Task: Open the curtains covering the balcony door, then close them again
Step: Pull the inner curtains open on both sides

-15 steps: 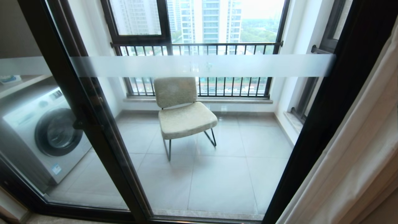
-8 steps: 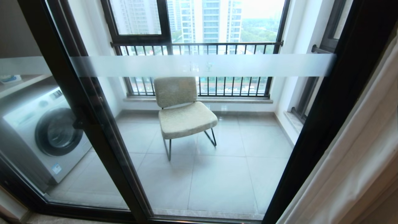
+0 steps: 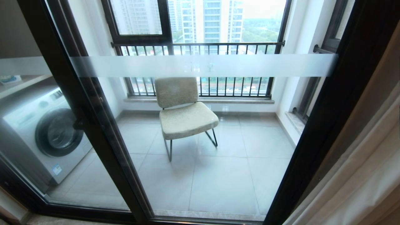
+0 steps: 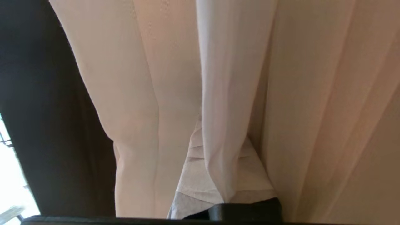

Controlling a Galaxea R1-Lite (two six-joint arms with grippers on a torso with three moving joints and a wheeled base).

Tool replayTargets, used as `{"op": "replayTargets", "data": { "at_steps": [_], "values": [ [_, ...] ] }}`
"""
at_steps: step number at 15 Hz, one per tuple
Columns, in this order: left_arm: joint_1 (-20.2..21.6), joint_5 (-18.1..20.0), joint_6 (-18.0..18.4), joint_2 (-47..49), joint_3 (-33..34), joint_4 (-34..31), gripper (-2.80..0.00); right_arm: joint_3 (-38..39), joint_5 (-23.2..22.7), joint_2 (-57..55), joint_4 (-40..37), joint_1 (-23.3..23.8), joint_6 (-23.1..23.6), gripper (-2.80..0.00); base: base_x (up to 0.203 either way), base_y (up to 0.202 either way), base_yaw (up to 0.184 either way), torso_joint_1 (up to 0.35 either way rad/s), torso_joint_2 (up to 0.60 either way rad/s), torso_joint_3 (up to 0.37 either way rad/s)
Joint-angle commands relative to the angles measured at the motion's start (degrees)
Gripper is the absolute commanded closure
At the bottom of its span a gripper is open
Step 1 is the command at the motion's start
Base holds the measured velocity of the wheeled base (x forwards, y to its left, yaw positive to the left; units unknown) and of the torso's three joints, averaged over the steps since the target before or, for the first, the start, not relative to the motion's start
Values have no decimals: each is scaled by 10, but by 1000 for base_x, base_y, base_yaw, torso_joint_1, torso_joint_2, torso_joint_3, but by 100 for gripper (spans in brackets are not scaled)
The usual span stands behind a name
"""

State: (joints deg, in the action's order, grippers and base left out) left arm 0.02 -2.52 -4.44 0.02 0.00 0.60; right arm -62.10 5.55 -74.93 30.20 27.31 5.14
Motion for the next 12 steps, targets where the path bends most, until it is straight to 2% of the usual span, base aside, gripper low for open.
{"op": "replayTargets", "data": {
  "at_steps": [1, 4, 8, 12],
  "values": [
    [0, 0, -1, 0, 0, 0, 0, -1, -1, 10, -3, 26, 0, 0, 0, 0, 0, 0, 0, 0],
    [0, 0, -1, 0, 0, 0, 0, -16, -5, 5, -15, 64, 0, 0, 0, 0, 0, 0, 0, 0],
    [1, 0, 0, 0, 0, 0, 0, -27, -37, -20, -18, 116, -2, 0, 0, 0, 0, 0, 0, 0],
    [1, 0, 0, 1, 0, 0, 0, -83, -47, -84, -14, 166, -30, 0, 0, 0, 0, 0, 0, 0]
  ]
}}
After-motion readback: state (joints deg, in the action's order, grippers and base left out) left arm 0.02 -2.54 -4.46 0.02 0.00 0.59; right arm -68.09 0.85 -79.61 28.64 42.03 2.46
